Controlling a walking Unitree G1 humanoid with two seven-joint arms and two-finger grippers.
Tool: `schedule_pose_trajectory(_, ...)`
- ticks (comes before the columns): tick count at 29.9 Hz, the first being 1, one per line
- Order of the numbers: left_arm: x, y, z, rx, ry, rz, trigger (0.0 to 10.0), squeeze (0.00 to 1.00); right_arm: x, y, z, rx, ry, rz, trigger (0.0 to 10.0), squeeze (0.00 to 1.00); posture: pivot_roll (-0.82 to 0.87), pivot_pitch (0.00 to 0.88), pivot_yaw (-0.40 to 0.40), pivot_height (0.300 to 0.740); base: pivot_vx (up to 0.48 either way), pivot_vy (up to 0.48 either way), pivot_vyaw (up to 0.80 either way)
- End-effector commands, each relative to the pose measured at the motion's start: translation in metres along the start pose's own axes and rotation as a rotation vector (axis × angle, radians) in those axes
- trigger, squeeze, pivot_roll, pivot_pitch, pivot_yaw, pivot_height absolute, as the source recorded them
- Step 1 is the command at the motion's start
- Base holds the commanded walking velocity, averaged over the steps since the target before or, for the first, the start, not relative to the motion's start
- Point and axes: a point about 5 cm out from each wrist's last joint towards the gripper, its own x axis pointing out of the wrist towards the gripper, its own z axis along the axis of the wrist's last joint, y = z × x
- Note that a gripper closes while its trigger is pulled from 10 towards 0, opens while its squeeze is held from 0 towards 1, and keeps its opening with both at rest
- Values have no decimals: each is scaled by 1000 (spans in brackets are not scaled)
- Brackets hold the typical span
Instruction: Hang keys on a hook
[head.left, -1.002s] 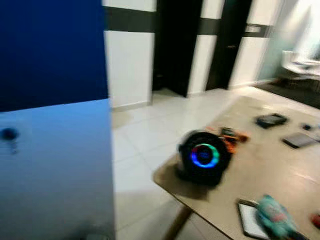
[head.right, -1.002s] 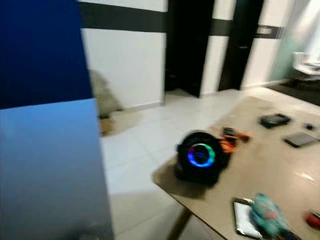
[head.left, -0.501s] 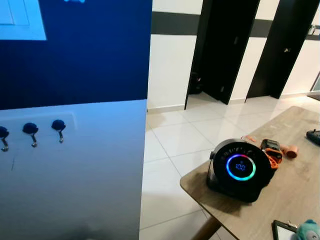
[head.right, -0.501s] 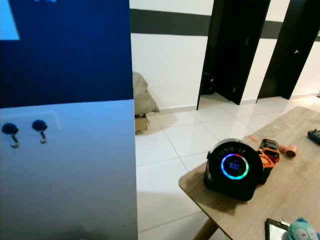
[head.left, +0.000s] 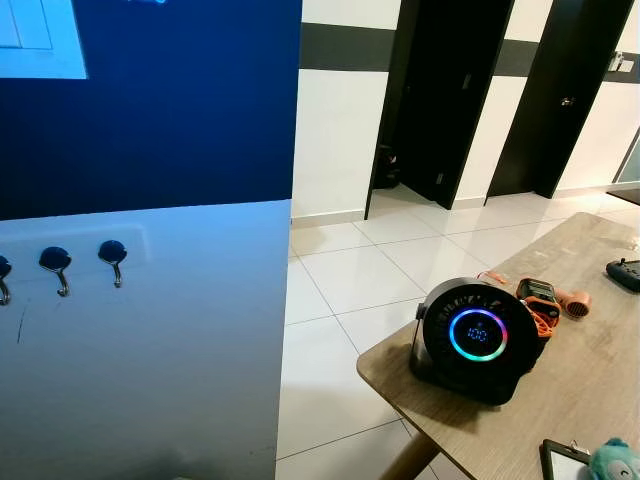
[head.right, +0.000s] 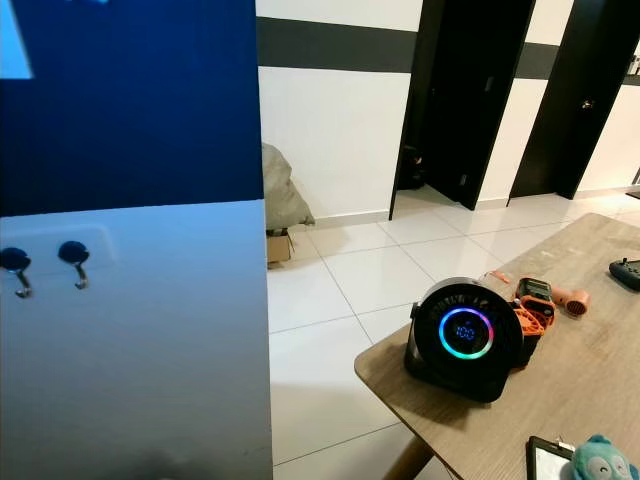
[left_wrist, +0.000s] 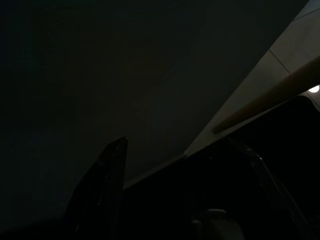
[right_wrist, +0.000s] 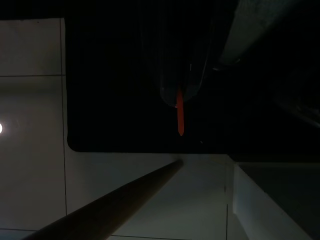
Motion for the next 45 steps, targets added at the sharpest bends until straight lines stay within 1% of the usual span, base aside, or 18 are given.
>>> schedule_pose_trajectory(1, -1, -1, -1, -11, 2, -1, 10000, 0, -1, -1, -4, 14, 14, -7, 10000, 0, 78, 26, -59, 740, 0, 0, 0)
schedule_pose_trajectory(24, -2, 0, -2, -15, 4, 9, 10000, 0, 0, -1, -1, 12, 10, -4, 10000, 0, 85, 38, -68, 740, -250, 0, 0)
schedule_pose_trajectory(38, 1, 3, -4, -3, 43, 24, 10000, 0, 1, 0, 1, 14, 10, -7, 10000, 0, 91, 36, -65, 740, 0, 0, 0)
schedule_pose_trajectory(45, 1, 3, -4, -1, 46, 26, 10000, 0, 1, 1, 1, 16, 9, -6, 10000, 0, 94, 35, -65, 740, 0, 0, 0)
